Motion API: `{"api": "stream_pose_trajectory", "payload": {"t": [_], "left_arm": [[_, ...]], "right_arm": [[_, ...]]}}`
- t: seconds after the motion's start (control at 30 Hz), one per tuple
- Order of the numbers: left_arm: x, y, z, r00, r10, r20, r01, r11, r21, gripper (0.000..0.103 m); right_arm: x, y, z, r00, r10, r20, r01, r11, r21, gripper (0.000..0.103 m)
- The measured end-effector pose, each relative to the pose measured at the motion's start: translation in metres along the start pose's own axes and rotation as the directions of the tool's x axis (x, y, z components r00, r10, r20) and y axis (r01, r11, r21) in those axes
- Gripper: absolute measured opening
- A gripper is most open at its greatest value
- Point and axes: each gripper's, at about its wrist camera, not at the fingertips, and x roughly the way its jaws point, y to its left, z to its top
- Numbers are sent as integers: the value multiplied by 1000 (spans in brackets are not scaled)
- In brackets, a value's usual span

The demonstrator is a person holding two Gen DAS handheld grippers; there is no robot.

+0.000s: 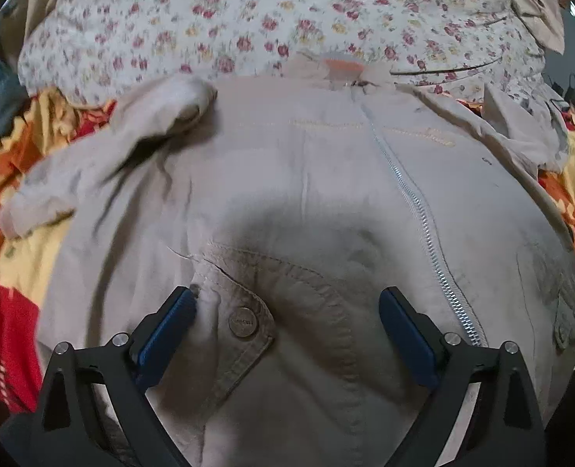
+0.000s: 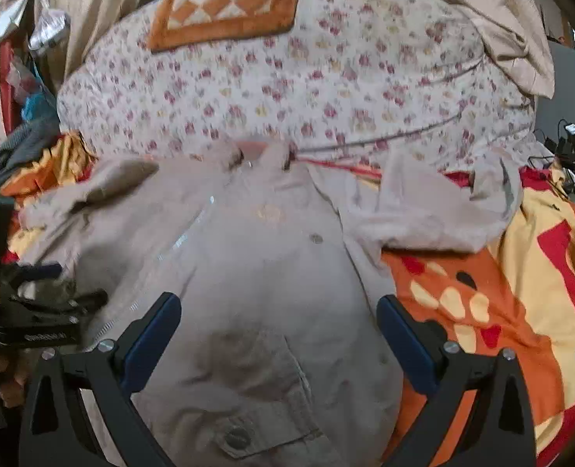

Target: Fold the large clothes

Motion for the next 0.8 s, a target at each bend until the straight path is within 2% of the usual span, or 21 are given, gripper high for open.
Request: {"api": "stream_pose_trajectory", "payload": {"t": [0.37, 0.53, 0.7, 0.8], "left_arm": [[1, 2, 1, 1000, 2, 0, -2, 1000, -23, 89], [0, 4, 1, 1000, 1, 4, -1, 999, -34, 89], [2, 3, 0, 1000, 9, 6, -9, 1000, -20, 89], [3, 1, -1, 1000, 27, 2, -27, 1000, -9, 89]], "right_arm": [[5, 17, 9, 1000, 5, -6, -6, 999, -34, 102], [3, 16, 8, 1000, -30, 4, 30, 999, -23, 102], [16, 7, 1, 997, -6, -72, 11, 997, 71, 102], [22, 12, -3, 992, -17, -121, 21, 999, 35, 102]]}}
